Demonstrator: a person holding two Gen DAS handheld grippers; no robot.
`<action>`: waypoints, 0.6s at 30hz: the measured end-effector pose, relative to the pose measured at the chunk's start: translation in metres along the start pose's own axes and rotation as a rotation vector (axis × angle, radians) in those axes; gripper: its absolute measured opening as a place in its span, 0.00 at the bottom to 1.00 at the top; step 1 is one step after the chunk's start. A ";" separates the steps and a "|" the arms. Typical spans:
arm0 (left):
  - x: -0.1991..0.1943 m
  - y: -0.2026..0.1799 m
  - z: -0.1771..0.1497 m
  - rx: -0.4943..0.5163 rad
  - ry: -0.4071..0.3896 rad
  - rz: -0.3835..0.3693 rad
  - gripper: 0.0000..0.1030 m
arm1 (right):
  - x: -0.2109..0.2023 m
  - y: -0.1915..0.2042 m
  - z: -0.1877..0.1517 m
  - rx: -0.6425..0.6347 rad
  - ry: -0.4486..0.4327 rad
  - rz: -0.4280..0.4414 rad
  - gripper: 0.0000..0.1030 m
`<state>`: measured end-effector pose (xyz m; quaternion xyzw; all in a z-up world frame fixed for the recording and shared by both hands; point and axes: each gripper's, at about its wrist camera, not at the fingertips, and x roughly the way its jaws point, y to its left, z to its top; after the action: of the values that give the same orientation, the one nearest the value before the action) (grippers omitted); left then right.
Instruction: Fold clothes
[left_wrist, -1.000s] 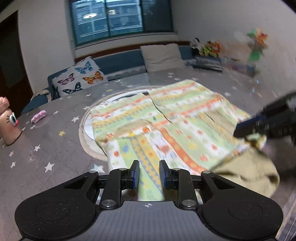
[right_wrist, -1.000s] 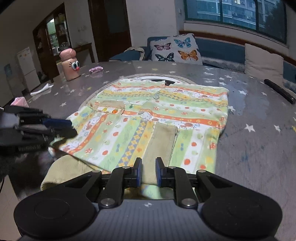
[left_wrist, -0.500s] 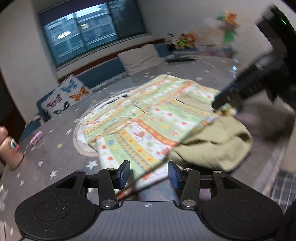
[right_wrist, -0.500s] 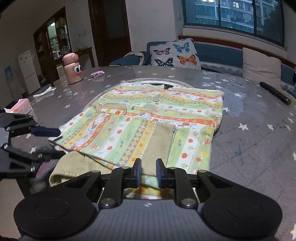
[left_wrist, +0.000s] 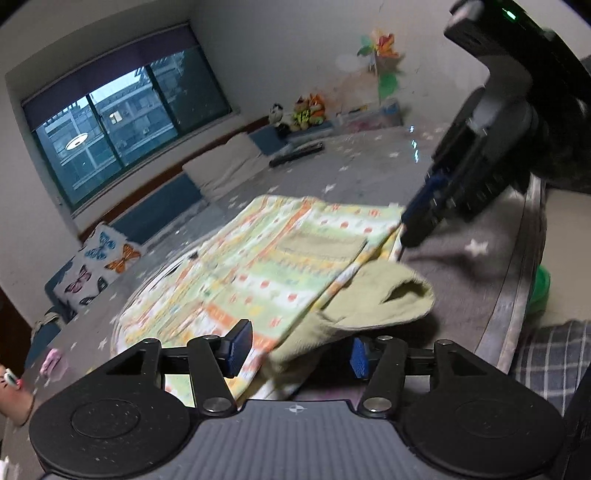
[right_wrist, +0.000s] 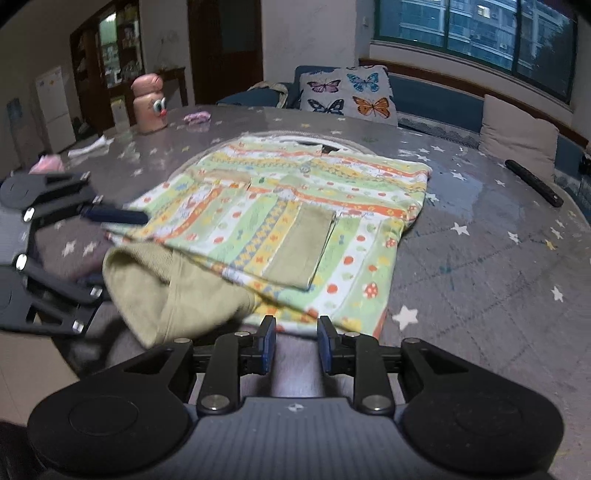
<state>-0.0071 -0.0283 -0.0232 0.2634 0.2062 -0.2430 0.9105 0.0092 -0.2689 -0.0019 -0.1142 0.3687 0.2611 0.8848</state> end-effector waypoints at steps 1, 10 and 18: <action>0.002 0.001 0.001 -0.011 -0.003 -0.007 0.53 | -0.001 0.003 -0.002 -0.018 0.003 -0.001 0.26; 0.010 0.038 0.018 -0.240 -0.002 -0.044 0.17 | 0.004 0.031 -0.002 -0.207 -0.042 -0.015 0.39; 0.015 0.054 0.026 -0.295 -0.002 -0.048 0.20 | 0.027 0.052 0.017 -0.362 -0.118 -0.013 0.34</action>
<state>0.0410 -0.0080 0.0100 0.1214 0.2450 -0.2322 0.9335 0.0075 -0.2082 -0.0096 -0.2583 0.2626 0.3238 0.8715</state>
